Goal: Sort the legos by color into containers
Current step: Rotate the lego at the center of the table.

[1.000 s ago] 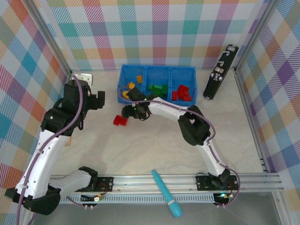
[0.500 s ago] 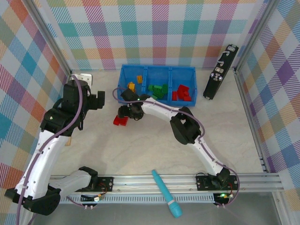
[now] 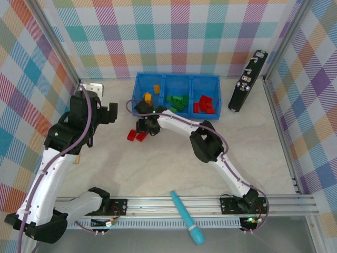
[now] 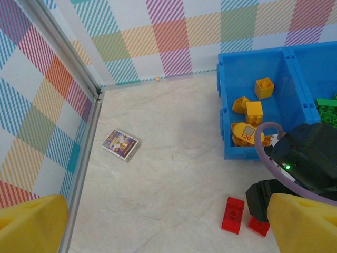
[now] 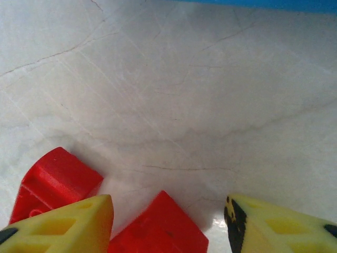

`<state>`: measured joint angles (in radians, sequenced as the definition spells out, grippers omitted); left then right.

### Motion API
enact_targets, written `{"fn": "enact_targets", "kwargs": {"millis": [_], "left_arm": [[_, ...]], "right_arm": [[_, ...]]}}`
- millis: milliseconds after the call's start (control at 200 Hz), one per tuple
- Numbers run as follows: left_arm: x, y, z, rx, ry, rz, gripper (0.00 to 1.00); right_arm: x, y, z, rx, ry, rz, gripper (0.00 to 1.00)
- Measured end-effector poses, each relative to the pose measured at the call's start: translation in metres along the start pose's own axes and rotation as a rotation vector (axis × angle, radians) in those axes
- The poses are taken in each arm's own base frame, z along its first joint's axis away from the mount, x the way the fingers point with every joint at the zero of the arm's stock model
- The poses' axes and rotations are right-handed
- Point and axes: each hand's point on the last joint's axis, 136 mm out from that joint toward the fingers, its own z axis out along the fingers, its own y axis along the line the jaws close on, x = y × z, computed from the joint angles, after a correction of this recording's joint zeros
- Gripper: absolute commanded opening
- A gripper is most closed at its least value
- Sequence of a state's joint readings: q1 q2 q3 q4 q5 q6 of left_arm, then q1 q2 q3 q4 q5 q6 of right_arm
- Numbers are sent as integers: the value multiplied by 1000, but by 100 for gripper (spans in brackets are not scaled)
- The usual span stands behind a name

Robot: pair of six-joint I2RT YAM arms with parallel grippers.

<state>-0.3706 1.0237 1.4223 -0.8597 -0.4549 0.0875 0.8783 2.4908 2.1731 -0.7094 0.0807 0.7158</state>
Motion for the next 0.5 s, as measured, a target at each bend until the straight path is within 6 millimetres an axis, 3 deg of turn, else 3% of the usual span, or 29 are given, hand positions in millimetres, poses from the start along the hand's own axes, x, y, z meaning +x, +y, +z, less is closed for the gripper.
{"fn": "enact_targets", "kwargs": {"millis": [135, 215, 500], "left_arm": [[2, -1, 1, 1, 5, 2, 97], [2, -1, 1, 1, 4, 3, 97], [2, -1, 1, 2, 3, 3, 97]], "right_arm": [[1, -5, 0, 24, -1, -13, 47], [1, -7, 0, 35, -1, -21, 47], [9, -13, -7, 44, 5, -101, 70]]}}
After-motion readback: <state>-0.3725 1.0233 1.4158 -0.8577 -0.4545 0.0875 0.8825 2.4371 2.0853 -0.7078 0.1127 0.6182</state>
